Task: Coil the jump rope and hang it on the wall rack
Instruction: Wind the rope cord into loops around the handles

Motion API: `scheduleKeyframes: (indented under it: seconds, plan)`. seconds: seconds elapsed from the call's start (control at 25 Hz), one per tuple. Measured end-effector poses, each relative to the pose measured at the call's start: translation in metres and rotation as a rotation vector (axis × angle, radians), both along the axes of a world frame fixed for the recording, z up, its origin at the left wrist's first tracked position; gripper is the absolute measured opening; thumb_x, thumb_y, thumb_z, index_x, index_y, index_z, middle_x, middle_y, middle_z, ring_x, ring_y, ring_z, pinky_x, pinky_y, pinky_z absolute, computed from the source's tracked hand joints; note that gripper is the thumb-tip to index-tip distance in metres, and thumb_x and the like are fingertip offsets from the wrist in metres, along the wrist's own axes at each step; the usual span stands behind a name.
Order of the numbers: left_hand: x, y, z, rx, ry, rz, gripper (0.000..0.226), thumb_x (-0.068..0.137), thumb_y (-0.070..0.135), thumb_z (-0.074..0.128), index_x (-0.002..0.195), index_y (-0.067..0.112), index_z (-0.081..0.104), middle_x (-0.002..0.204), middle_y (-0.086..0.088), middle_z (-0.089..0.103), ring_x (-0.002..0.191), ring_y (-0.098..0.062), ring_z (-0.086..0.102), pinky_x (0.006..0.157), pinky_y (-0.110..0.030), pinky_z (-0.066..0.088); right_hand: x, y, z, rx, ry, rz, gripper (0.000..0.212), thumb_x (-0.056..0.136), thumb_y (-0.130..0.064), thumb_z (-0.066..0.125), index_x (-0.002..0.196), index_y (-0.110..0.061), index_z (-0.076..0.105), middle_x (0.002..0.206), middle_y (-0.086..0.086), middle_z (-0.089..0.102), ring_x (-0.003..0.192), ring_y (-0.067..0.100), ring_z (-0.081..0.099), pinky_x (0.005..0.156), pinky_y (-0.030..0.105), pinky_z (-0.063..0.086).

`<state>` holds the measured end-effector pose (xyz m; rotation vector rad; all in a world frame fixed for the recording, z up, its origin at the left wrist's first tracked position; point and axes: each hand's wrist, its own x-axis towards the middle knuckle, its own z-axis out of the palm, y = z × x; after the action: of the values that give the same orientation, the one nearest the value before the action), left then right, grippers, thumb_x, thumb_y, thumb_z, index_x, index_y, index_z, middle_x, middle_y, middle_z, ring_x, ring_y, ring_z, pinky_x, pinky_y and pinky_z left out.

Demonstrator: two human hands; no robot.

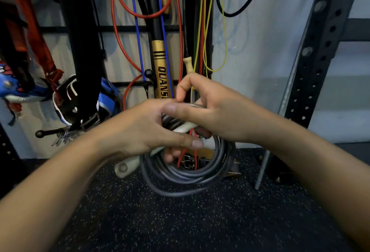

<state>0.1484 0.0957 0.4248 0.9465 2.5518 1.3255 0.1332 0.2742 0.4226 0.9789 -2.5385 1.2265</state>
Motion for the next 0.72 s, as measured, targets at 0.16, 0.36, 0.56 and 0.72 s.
scheduleKeyframes:
  seconds: [0.16,0.36,0.56,0.72]
  plan:
    - [-0.003,-0.007,0.003,-0.133,0.014,0.101,0.02,0.07,0.038,0.085,0.074,0.022,0.073,0.049,-0.002,0.065,0.04,-0.01,0.057,0.043,-0.02,0.049,0.0,0.004,0.004,-0.016,0.137,-0.106,0.054,0.09,-0.064,0.049,0.089,-0.013,0.065,0.059,0.014,0.057,0.05,0.025,0.049,0.052,0.039,0.041]
    - [-0.006,-0.022,0.005,0.051,0.104,0.228,0.025,0.069,0.043,0.083,0.086,0.026,0.075,0.048,0.0,0.062,0.043,-0.011,0.058,0.044,-0.019,0.048,-0.003,0.037,0.016,-0.112,0.094,-0.202,0.058,0.1,-0.054,0.048,0.076,-0.007,0.073,0.048,-0.004,0.046,0.042,0.007,0.04,0.048,0.018,0.035]
    - [-0.01,-0.018,-0.003,0.426,0.052,0.267,0.017,0.073,0.04,0.08,0.063,0.03,0.072,0.047,0.001,0.054,0.043,-0.014,0.052,0.052,-0.026,0.056,0.001,0.036,0.012,-0.299,0.003,-0.184,0.055,0.101,-0.052,0.046,0.083,-0.005,0.07,0.053,-0.01,0.05,0.051,0.003,0.045,0.056,0.014,0.039]
    - [-0.017,-0.005,-0.008,0.833,-0.132,0.319,0.035,0.077,0.035,0.08,0.098,0.011,0.067,0.052,0.006,0.049,0.041,-0.009,0.044,0.052,-0.028,0.054,-0.001,0.018,-0.011,-0.391,-0.216,-0.091,0.079,0.084,-0.08,0.041,0.11,-0.011,0.068,0.075,0.006,0.06,0.065,0.02,0.056,0.057,0.03,0.047]
